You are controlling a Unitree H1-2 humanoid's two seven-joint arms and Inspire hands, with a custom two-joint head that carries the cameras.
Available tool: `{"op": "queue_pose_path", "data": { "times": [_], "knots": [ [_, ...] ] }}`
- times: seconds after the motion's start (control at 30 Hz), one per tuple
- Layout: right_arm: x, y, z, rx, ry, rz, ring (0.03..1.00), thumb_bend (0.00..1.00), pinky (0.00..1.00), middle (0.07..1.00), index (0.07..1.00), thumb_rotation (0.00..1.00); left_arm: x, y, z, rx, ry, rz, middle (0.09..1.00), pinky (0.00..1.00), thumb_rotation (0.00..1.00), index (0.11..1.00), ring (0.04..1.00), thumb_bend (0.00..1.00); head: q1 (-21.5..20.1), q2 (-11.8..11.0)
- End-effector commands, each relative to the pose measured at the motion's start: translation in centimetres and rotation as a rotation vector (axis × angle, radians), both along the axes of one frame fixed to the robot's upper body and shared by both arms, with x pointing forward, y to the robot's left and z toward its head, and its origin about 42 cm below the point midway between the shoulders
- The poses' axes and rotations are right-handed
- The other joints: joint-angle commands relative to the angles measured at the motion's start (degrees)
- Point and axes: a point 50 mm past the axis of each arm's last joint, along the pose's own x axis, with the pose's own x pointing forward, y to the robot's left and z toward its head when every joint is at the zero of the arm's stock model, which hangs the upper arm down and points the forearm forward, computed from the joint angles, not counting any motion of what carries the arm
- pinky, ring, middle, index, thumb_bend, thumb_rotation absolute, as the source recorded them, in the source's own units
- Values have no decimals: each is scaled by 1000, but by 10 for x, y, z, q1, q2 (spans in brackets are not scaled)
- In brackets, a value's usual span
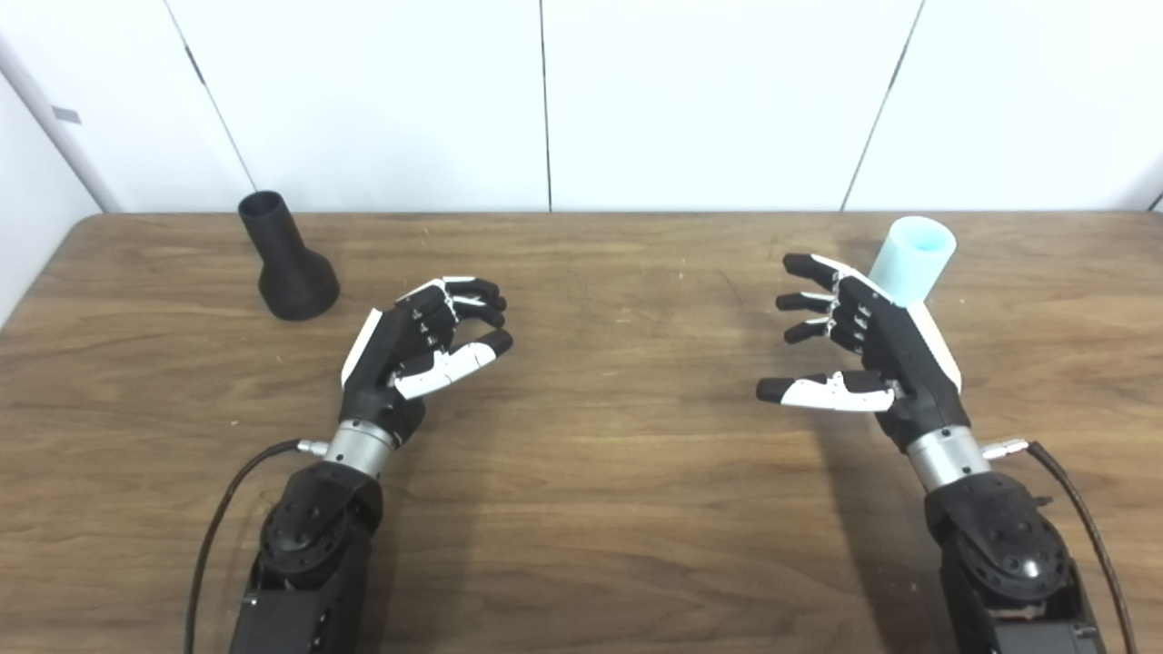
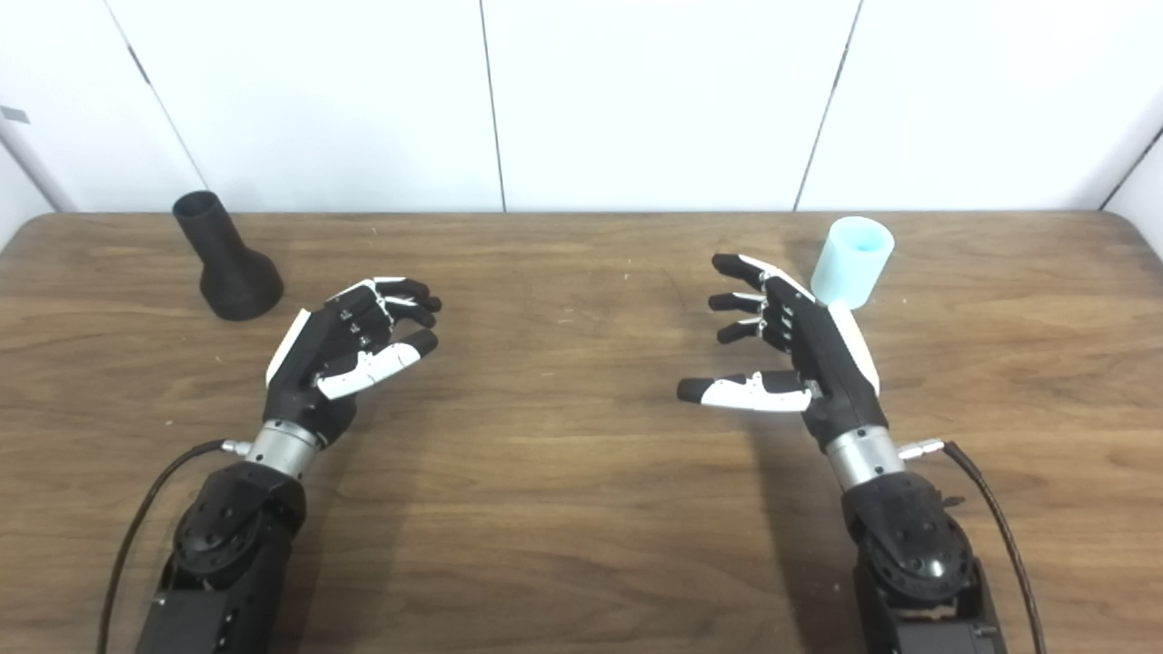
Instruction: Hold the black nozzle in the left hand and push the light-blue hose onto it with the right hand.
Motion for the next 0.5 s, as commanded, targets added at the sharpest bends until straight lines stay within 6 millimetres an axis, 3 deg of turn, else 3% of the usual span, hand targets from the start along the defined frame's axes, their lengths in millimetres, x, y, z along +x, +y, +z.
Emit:
{"op": "queue_pose_path", "data": {
  "times": [0.0,0.07,0.2,0.27,0.47],
  "knots": [
    [5,0,19,4,-72,13,736,799,585,856,798,105,7,-3,22,-17,-79,-7,489,818,0,519,514,508,0,1],
    [5,0,19,7,-72,13,735,799,584,856,798,105,7,-2,22,-17,-73,-7,490,711,0,529,456,499,0,1],
    [6,1,19,12,-73,15,735,799,582,856,798,103,8,-2,21,-7,-70,0,488,725,0,524,453,498,0,2],
    [6,2,20,13,-73,16,735,799,580,856,798,103,8,-2,22,12,-77,11,489,684,0,523,454,498,0,2],
    [6,2,20,13,-75,15,735,798,578,856,798,98,7,-2,23,42,-71,17,516,470,0,489,452,497,0,1]
  ]
}}
